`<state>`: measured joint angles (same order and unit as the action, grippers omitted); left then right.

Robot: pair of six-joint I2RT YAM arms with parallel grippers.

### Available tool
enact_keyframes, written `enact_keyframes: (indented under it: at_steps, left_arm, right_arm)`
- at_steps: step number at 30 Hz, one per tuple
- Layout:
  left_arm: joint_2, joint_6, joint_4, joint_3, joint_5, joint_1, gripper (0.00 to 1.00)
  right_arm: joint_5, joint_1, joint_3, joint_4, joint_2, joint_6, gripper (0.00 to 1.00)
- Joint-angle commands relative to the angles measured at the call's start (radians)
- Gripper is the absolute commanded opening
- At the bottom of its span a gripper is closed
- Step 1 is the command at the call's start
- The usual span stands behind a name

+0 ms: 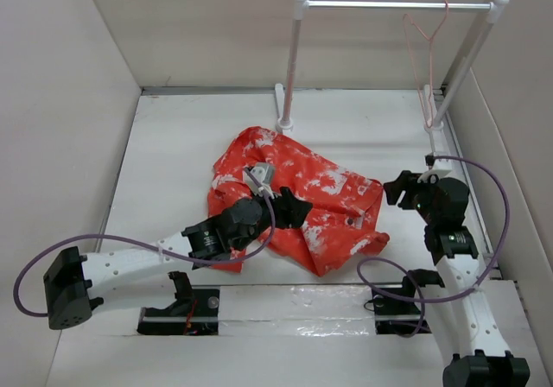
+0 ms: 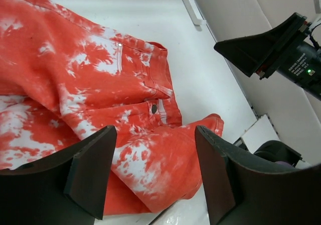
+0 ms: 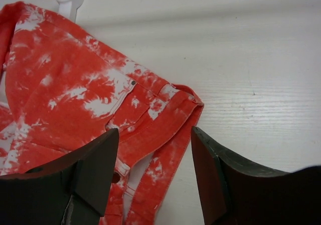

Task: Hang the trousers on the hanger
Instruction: Flatten out the trousers at the center of the board.

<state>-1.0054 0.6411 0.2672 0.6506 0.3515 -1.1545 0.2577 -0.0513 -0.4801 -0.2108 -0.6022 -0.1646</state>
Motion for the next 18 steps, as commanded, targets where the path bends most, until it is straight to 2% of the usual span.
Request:
enact_keyframes:
  at_steps: [1,6,7,9,10,11,13,14,16,18]
  left_arm:
    - [0.059,0.009,0.007,-0.017,0.038,0.001,0.63]
    - [0.091,0.002,-0.023,-0.014,0.049,0.012,0.64]
    - [0.093,0.002,-0.025,-0.017,0.049,0.021,0.64]
    - [0.094,0.003,-0.022,-0.025,0.041,0.021,0.64]
    - [0.094,0.005,-0.016,-0.029,0.035,0.021,0.64]
    - [0.093,0.002,-0.007,-0.032,0.024,0.021,0.64]
    - [0.088,-0.018,0.059,-0.055,-0.040,0.021,0.58]
    - [0.079,-0.030,0.082,-0.063,-0.066,0.021,0.54]
    - [0.048,-0.046,0.124,-0.068,-0.117,0.010,0.31]
    - [0.018,-0.063,0.138,-0.060,-0.143,-0.025,0.11]
  right_arm:
    - [0.034,-0.002,0.006,0.017,-0.016,0.008,0.65]
    - [0.038,-0.002,0.015,0.044,-0.060,0.004,0.64]
    - [0.038,-0.002,0.018,0.051,-0.064,0.004,0.57]
    - [0.040,-0.002,0.026,0.062,-0.070,-0.001,0.53]
    - [0.040,-0.002,0.029,0.065,-0.074,-0.001,0.41]
    - [0.037,-0.002,0.038,0.077,-0.077,-0.004,0.24]
    - [0.026,-0.002,0.044,0.085,-0.102,-0.007,0.00]
    - [0.023,-0.002,0.047,0.093,-0.114,-0.010,0.00]
    - [0.020,-0.002,0.067,0.129,-0.160,-0.022,0.03]
    - [0.041,-0.002,0.086,0.168,-0.195,-0.030,0.25]
